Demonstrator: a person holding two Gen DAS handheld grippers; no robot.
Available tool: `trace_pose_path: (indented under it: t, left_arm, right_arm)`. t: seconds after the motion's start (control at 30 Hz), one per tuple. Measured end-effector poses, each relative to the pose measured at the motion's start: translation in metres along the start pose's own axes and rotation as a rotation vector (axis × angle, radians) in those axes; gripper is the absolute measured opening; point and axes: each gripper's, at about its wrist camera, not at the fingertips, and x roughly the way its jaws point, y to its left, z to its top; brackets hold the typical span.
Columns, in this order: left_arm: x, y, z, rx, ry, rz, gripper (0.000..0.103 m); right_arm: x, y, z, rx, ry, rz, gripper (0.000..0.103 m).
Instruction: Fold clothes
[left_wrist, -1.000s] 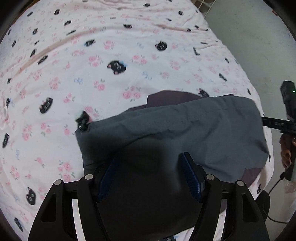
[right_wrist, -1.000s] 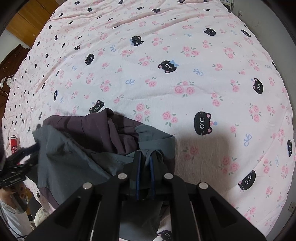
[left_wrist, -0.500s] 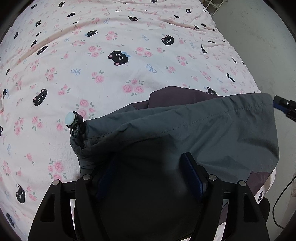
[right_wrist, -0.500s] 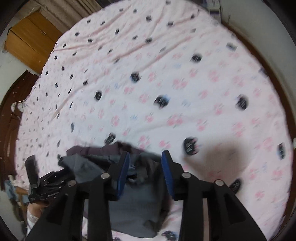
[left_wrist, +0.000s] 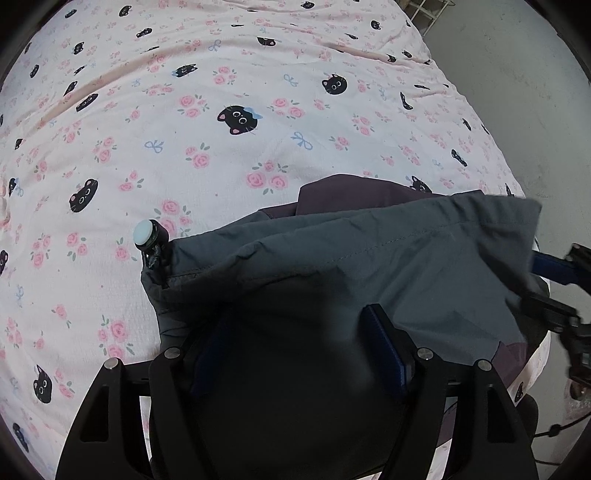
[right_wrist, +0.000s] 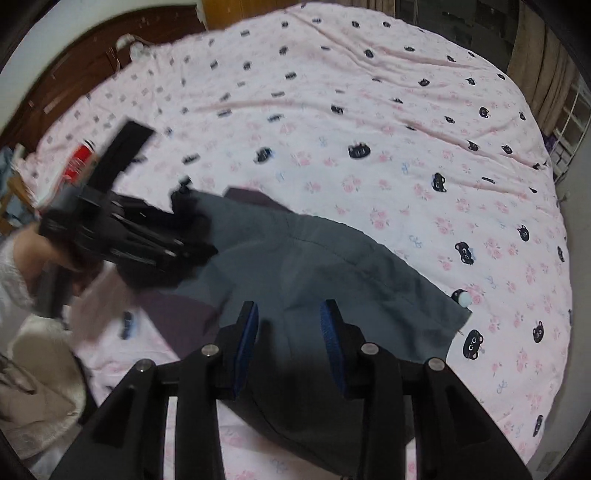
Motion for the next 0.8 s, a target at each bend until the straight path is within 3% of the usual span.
trace_pose_path:
  t: [0.2,0.53,0.7,0.8]
  left_arm:
    - [0.001,0.000,0.000,0.040,-0.041,0.023,0.069]
    - [0.001,0.008,-0.001,0.049,-0.123,0.035,0.069]
    - [-0.004,0.004,-0.001,0.056,-0.136,0.054,0.069]
    - [-0.025,-0.011,-0.009,0.075,-0.191,0.052,0.069]
  right_arm:
    - [0.033,-0.025,-0.014,0.085,0.029,-0.068,0.035]
    - [0.034,-0.064,-0.040,0.236,-0.071,-0.041,0.035]
    - [0.062,-0.052,-0.040,0.156,0.017,-0.083,0.037]
    - [0.070,-0.045,-0.040,0.127,0.040,-0.126,0.037]
